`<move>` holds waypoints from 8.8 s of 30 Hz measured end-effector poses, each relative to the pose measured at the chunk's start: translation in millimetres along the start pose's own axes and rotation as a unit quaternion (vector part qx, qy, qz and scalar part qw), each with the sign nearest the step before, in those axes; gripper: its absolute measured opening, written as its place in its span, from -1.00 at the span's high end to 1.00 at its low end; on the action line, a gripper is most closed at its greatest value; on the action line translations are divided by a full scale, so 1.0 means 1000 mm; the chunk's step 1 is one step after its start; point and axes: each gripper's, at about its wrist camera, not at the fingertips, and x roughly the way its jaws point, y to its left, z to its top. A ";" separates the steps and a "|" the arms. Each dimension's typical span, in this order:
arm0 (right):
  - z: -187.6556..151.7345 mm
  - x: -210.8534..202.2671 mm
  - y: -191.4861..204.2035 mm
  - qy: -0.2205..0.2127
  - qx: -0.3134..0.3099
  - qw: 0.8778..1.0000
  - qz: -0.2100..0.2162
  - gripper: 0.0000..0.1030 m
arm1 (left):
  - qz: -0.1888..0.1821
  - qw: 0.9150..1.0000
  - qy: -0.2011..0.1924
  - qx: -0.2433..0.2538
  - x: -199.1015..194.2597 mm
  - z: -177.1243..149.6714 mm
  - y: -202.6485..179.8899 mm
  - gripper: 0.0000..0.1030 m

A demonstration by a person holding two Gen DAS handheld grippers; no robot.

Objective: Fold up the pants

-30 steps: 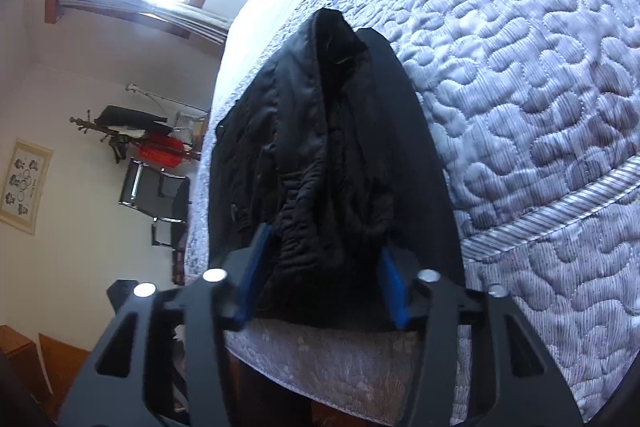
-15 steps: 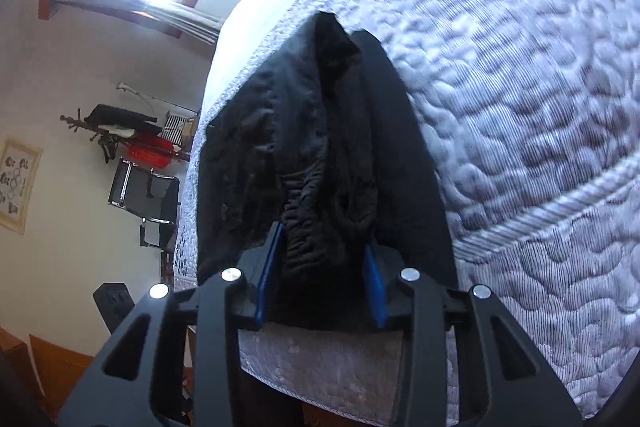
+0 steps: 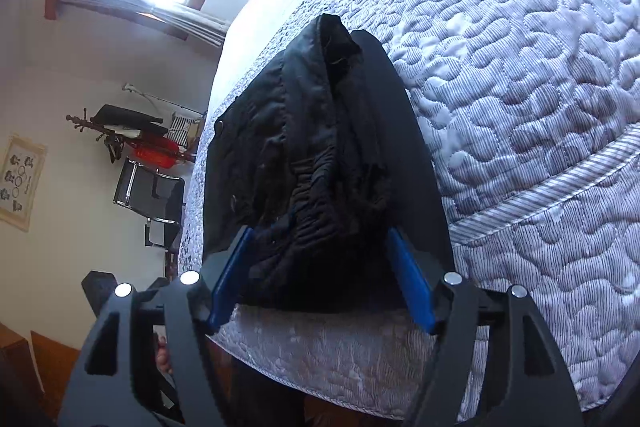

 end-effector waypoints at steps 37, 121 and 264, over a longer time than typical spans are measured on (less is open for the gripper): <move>0.056 -0.006 -0.039 0.013 -0.027 0.999 0.012 -0.81 | -0.084 0.986 0.141 -0.041 0.099 0.063 0.081 -0.92; 0.226 0.157 -0.001 0.052 -0.044 0.993 0.096 0.18 | -0.259 0.949 0.125 -0.130 0.227 0.182 0.085 0.33; 0.045 0.073 0.164 -0.077 -0.254 0.912 -0.314 -0.94 | 0.159 0.986 -0.044 0.029 0.033 0.087 -0.074 -0.93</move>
